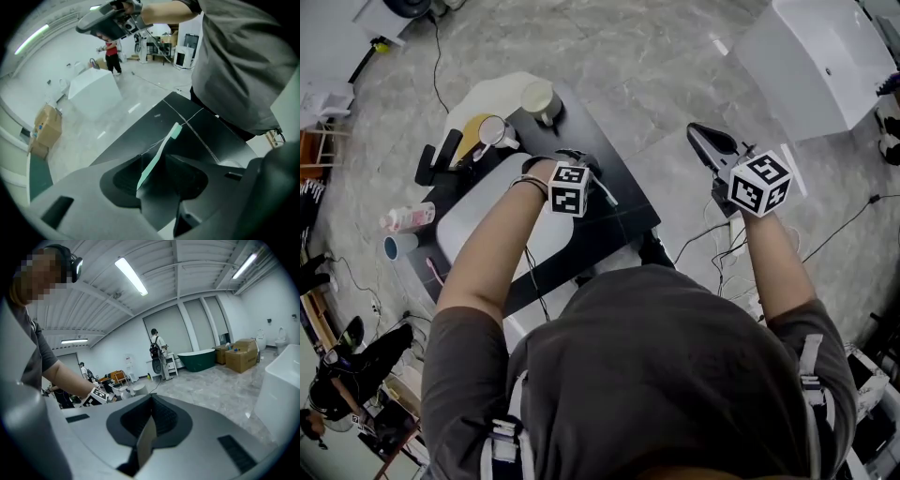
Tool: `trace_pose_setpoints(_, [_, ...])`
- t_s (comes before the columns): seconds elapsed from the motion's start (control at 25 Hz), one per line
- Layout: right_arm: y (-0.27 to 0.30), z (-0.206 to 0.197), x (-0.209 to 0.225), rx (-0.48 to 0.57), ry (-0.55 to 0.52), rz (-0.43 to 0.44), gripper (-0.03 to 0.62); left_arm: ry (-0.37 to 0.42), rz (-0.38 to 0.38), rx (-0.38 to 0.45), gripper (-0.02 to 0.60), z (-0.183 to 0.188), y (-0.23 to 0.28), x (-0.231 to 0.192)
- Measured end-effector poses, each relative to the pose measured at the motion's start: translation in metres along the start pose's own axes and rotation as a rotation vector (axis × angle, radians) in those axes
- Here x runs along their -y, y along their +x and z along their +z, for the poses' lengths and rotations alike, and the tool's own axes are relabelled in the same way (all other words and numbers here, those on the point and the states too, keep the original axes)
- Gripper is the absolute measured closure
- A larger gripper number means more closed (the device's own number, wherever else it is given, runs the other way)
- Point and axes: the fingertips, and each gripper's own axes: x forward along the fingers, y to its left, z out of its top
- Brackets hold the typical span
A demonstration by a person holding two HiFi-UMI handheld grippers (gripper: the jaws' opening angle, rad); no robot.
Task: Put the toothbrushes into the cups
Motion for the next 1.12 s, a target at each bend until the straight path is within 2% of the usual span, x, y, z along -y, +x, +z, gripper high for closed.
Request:
trace_pose_setpoints(0.08, [-0.002,-0.003,0.004,-0.002,0.006,-0.003,0.602,0.011,-0.054,-0.033,0.453,-0.003,0.009,0.006])
trace_pose_setpoints(0.12, [-0.004,-0.005,0.006,-0.003,0.008,-0.005,0.602,0.010,-0.081,-0.045,0.487,-0.004,0.012,0.008])
trace_pose_setpoints(0.24, [-0.008,-0.007,0.009,-0.003,0.014,-0.010,0.602,-0.008,-0.119,-0.054,0.508,-0.005,0.012,0.011])
trace_pose_setpoints(0.32, [-0.010,-0.007,0.009,-0.003,0.019,-0.013,0.602,-0.028,-0.121,-0.047,0.550,-0.003,0.011,0.012])
trace_pose_setpoints(0.52, [-0.007,-0.001,-0.002,-0.001,0.011,0.001,0.602,-0.153,-0.066,0.020,0.552,-0.006,0.004,0.015])
trace_pose_setpoints(0.76, [0.002,0.014,-0.019,0.005,0.004,0.024,0.602,-0.437,0.116,0.287,0.553,0.006,-0.056,-0.018])
trace_pose_setpoints(1.12, [0.041,0.047,-0.034,0.042,-0.002,0.054,0.602,-0.841,0.455,0.755,0.552,-0.030,-0.178,-0.087])
